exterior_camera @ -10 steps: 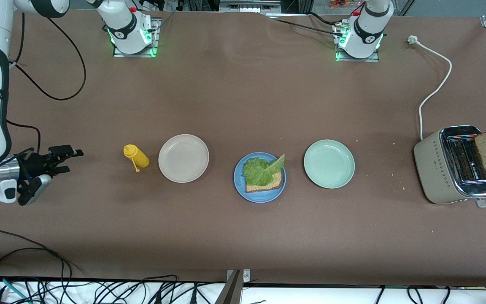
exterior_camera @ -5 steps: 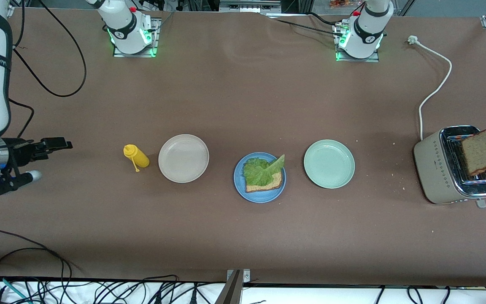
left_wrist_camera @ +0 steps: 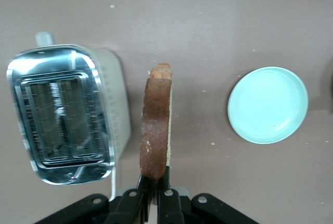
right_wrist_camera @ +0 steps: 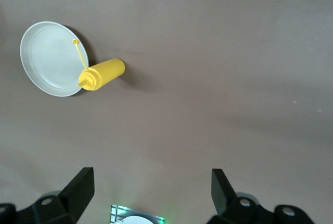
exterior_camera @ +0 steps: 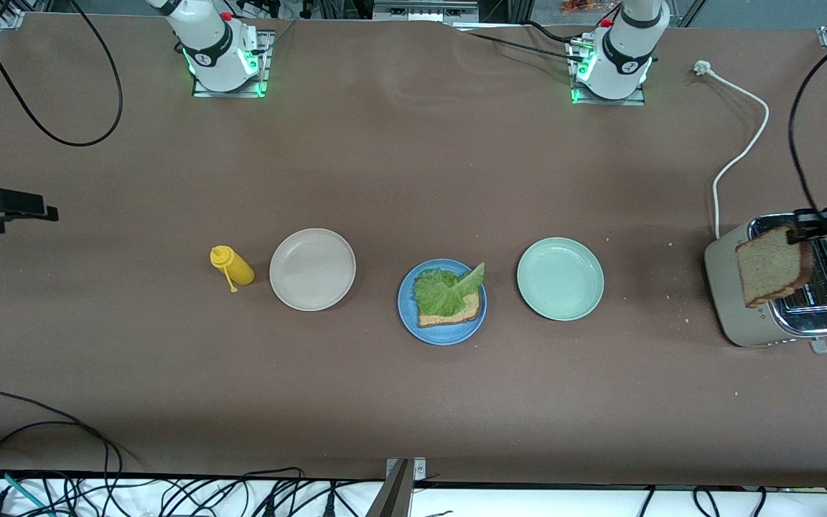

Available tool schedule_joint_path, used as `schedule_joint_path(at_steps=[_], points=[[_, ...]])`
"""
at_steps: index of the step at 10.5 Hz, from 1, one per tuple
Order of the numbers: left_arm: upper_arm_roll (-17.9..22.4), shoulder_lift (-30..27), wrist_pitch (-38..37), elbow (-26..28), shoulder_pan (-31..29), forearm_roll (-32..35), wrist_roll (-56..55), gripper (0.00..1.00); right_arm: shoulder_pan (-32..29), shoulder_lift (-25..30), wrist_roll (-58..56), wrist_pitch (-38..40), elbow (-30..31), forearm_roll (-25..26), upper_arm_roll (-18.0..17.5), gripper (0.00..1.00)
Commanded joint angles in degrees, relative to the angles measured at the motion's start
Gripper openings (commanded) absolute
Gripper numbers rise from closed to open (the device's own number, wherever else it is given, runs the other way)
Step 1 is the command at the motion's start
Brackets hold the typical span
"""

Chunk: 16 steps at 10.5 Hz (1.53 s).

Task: Make sandwich in blue plate with both arms
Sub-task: 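Carry the bread slice over the blue plate with the left gripper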

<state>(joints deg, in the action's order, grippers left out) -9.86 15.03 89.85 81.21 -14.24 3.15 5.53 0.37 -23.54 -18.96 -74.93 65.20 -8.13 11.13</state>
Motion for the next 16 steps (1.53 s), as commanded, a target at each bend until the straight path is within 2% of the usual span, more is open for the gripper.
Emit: schedule_joint_path(at_steps=[1,4,5,8,11,14,16], points=[[0.9,1.0,0.8,1.3,4.1,-10.9,-3.0,0.01,0.0,11.9,8.6,-1.3,8.7,6.6,-4.6,1.00],[1.2,1.4,4.4,6.7,5.5,-24.4,-3.2,0.00,0.0,25.3,21.8,-19.2,30.4,7.0,-7.0,1.00],[1.2,2.1,5.3,7.6,7.0,-28.2,-4.6,0.00,0.1,28.1,23.1,-23.6,34.9,7.0,-7.3,1.00],[1.2,3.4,12.0,8.8,13.5,-31.6,-11.3,0.00,0.2,27.7,21.9,-24.5,34.7,6.8,-7.3,1.00],[1.8,8.4,14.7,8.9,17.9,-44.5,-11.4,0.00,0.3,25.0,21.8,-18.1,30.2,7.0,-7.3,1.00],[3.3,11.6,23.1,9.6,26.5,-45.2,-11.7,0.00,0.3,25.0,19.4,-18.1,29.5,6.8,-7.4,1.00],[5.1,13.5,28.2,10.1,32.8,-49.4,-14.8,0.00,0.3,25.0,19.1,-17.3,29.5,6.8,-7.4,1.00]])
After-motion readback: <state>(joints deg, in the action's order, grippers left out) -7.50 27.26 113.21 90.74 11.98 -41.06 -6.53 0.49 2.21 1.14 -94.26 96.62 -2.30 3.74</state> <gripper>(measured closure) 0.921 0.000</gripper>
